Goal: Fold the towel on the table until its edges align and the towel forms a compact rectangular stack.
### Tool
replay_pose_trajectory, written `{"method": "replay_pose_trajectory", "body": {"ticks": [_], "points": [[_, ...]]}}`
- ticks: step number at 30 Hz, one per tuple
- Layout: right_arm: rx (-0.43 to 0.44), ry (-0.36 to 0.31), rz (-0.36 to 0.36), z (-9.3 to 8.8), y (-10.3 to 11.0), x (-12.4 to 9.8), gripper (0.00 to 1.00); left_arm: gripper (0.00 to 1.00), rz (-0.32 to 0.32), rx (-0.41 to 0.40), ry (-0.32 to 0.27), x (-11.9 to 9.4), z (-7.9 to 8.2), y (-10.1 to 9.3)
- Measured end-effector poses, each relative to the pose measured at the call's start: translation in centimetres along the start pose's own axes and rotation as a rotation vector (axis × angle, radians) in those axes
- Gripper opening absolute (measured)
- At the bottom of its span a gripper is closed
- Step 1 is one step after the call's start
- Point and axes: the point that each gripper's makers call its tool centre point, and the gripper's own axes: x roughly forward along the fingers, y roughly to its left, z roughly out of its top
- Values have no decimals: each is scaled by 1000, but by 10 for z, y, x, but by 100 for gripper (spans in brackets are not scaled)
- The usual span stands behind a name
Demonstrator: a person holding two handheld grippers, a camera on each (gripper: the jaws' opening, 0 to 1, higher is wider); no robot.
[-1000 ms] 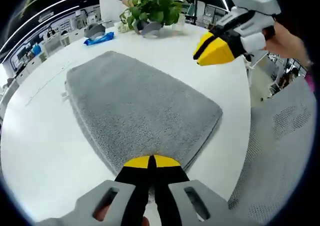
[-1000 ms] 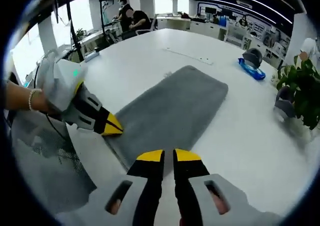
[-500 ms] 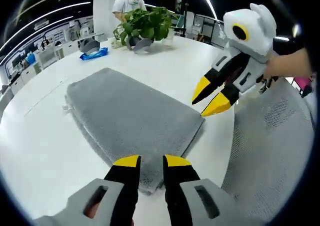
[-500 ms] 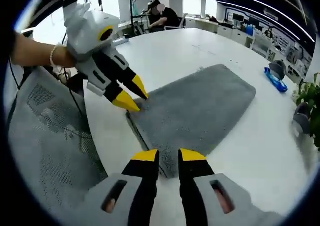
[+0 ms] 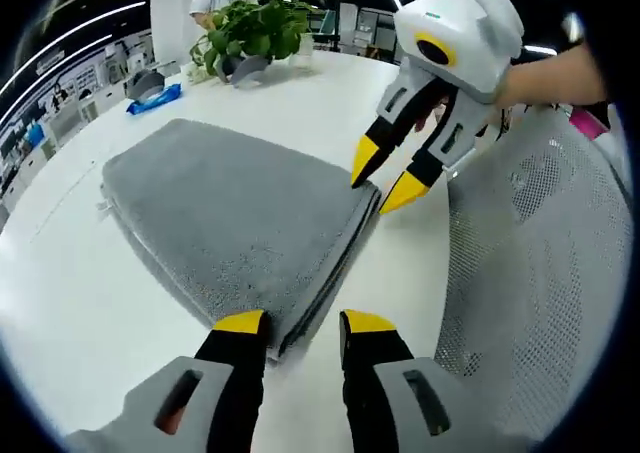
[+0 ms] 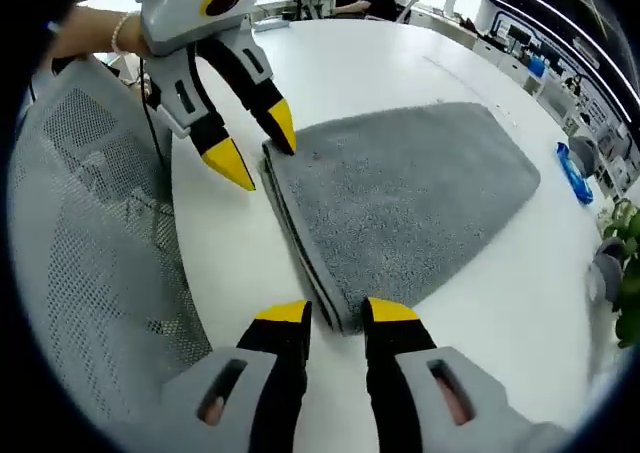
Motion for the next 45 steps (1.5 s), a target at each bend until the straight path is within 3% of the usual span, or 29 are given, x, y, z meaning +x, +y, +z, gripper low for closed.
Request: {"method": "replay_pose_trajectory", "body": {"ticks": [6, 7, 10, 13, 15, 16, 19, 24, 25, 26, 30, 34, 40, 45], "points": [[-43, 18, -29, -2, 1, 7, 23, 23, 58, 141, 34, 4, -2, 7], [-58, 12, -40, 0, 1, 7, 23, 22, 91, 159, 39, 4, -2, 10], [-13, 0, -57, -1, -1, 5, 22, 22, 107, 88, 20, 4, -3, 9], [30, -41, -69, -1, -4, 4, 21, 22, 112, 95, -3, 4, -2, 8], [20, -27, -112, -6, -10, 4, 14, 21, 114, 100, -14, 4, -2, 8], [-20, -36, -105, -5, -9, 7, 13, 21, 114, 95, -23, 4, -2, 9], [-9, -23, -115, -5, -9, 8, 13, 21, 118, 101, -35, 4, -2, 8], [-31, -18, -146, 0, -13, 10, 9, 19, 133, 104, -29, 5, 0, 9], [-32, -13, -153, 1, -13, 9, 9, 15, 178, 147, -35, 5, 3, 15], [-44, -15, -155, 2, -13, 9, 8, 13, 171, 173, -22, 6, 2, 13], [-84, 12, -177, 3, -12, 9, 6, 11, 195, 174, -3, 6, 4, 11], [-102, 19, -177, 4, -13, 7, 5, 8, 219, 212, 28, 4, 4, 10], [-56, 2, -144, 2, -12, 6, 5, 8, 215, 160, 31, 2, 1, 9], [-40, -20, -136, 2, -11, 7, 5, 9, 197, 134, 2, 1, -1, 11]]}}
